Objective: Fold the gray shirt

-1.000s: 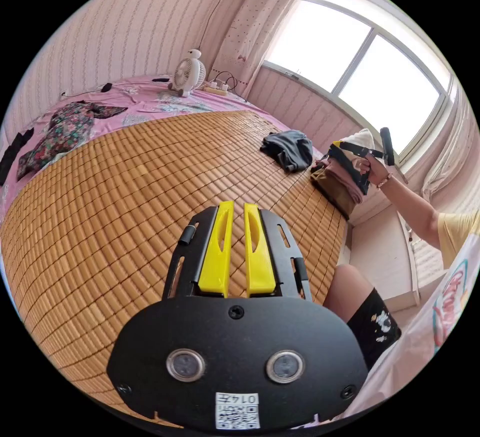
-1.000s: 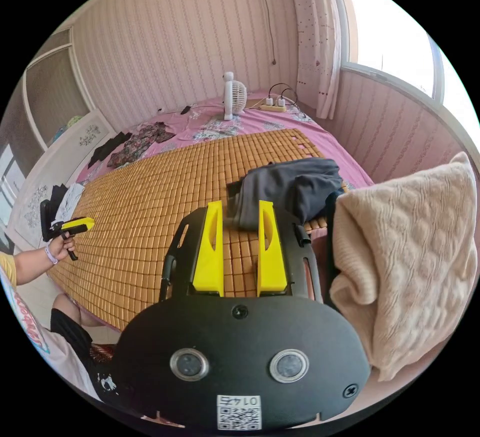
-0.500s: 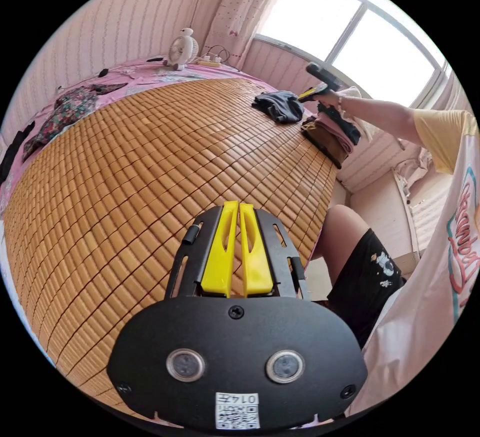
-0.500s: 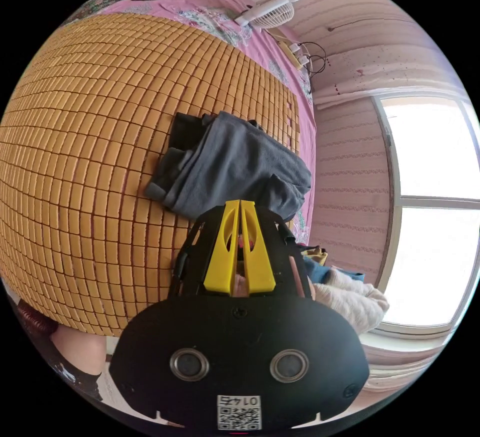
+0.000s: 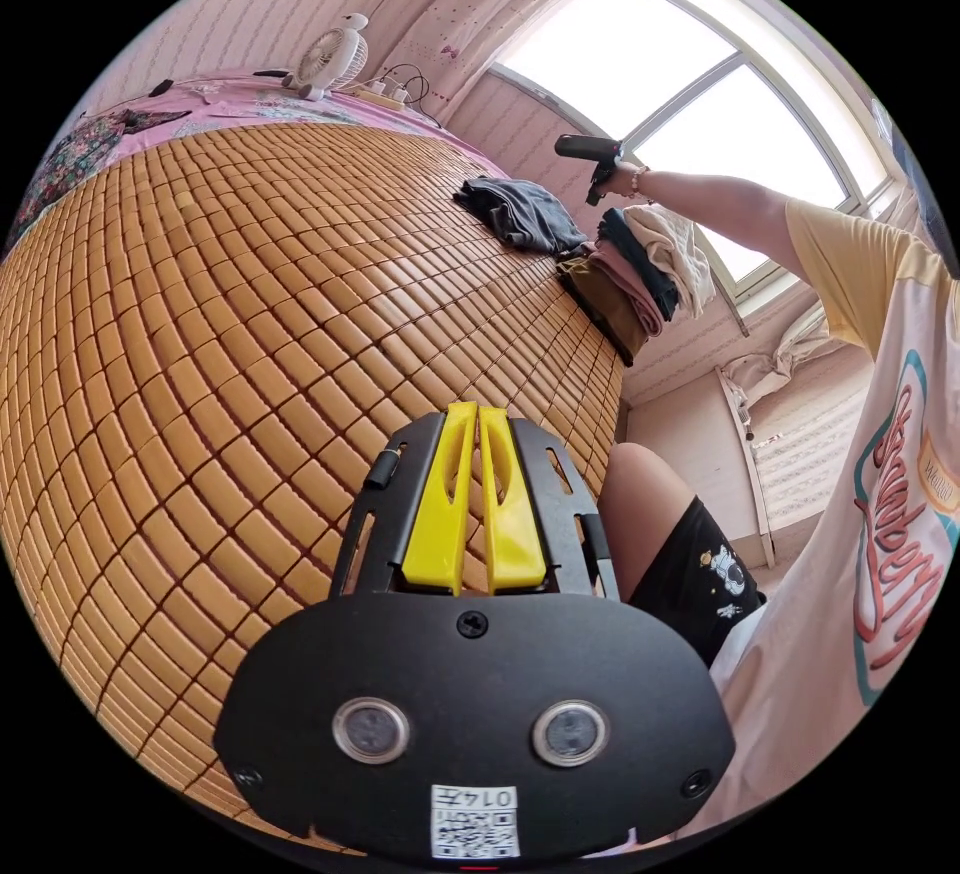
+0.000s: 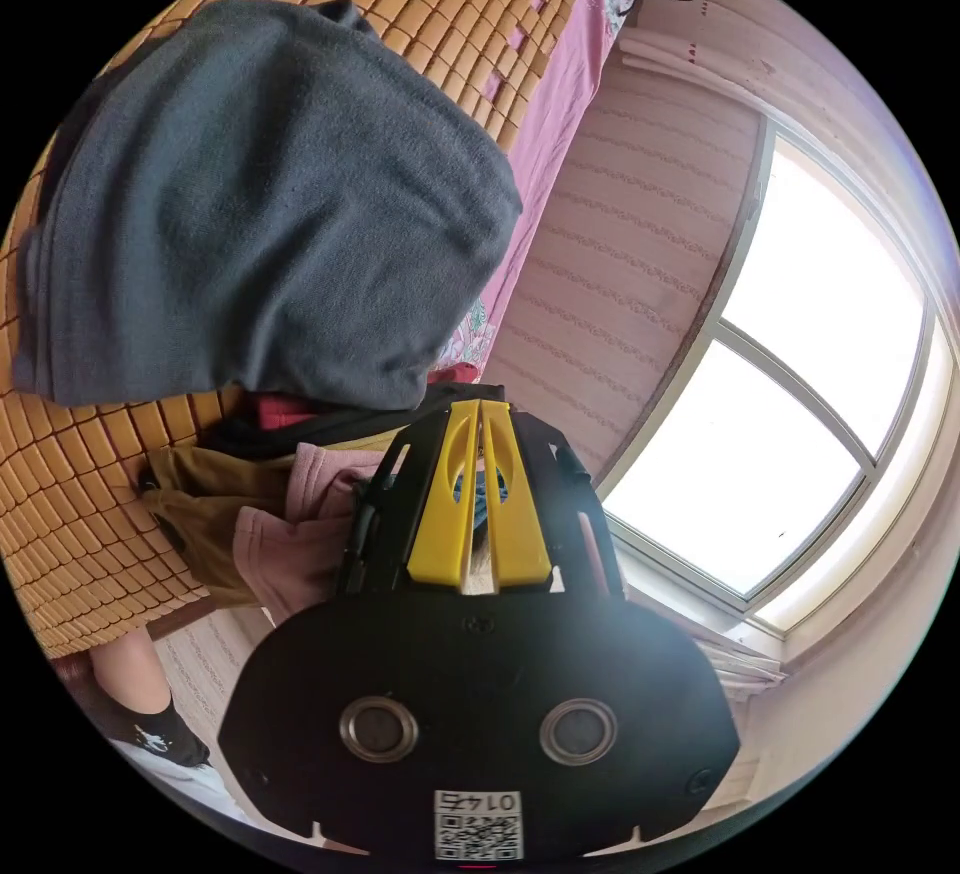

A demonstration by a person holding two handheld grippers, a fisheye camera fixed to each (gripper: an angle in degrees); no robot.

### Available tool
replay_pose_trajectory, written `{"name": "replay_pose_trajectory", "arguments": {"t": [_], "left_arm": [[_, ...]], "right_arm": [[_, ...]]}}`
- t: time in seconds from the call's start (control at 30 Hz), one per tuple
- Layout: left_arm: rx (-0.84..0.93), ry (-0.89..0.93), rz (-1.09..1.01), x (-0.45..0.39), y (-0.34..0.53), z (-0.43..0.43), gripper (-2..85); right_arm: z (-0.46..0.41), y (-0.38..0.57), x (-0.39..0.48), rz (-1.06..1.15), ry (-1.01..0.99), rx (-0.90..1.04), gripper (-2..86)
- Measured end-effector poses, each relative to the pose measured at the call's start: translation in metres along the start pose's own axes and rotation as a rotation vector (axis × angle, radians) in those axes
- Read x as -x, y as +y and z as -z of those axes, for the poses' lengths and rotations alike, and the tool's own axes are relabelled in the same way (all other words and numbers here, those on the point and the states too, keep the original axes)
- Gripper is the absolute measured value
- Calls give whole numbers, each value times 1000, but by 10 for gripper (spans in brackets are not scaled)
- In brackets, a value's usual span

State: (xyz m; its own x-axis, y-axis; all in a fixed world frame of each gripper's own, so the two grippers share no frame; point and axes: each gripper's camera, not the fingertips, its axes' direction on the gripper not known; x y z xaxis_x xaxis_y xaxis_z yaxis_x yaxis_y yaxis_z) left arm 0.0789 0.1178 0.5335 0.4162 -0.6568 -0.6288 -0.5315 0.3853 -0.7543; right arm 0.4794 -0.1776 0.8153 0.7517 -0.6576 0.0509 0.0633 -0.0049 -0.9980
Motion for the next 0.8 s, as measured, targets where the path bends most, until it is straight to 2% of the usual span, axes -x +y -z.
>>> {"name": "replay_pose_trajectory", "arguments": {"t": [0.17, 0.23, 0.33, 0.4, 0.6, 0.73, 0.8], "left_arm": [[-82, -97, 119, 16, 37, 68, 6], [-135, -165, 165, 25, 56, 101, 13], [-230, -310, 274, 42, 98, 165, 24], [-318, -417, 387, 58, 141, 221, 35], [-435, -765, 649, 100, 251, 342, 68], [-489, -850, 734, 137, 292, 392, 77], [-500, -877, 790, 165, 306, 414, 76]], "right_arm": [[74, 28, 34, 41, -311, -375, 1], [124, 54, 73, 162, -490, -592, 13], [184, 90, 139, 358, -714, -807, 40], [219, 107, 189, 507, -827, -876, 57], [336, 148, 341, 972, -1039, -999, 96], [407, 161, 408, 1022, -1236, -1064, 114], [437, 164, 440, 1030, -1218, -1073, 122]]}}
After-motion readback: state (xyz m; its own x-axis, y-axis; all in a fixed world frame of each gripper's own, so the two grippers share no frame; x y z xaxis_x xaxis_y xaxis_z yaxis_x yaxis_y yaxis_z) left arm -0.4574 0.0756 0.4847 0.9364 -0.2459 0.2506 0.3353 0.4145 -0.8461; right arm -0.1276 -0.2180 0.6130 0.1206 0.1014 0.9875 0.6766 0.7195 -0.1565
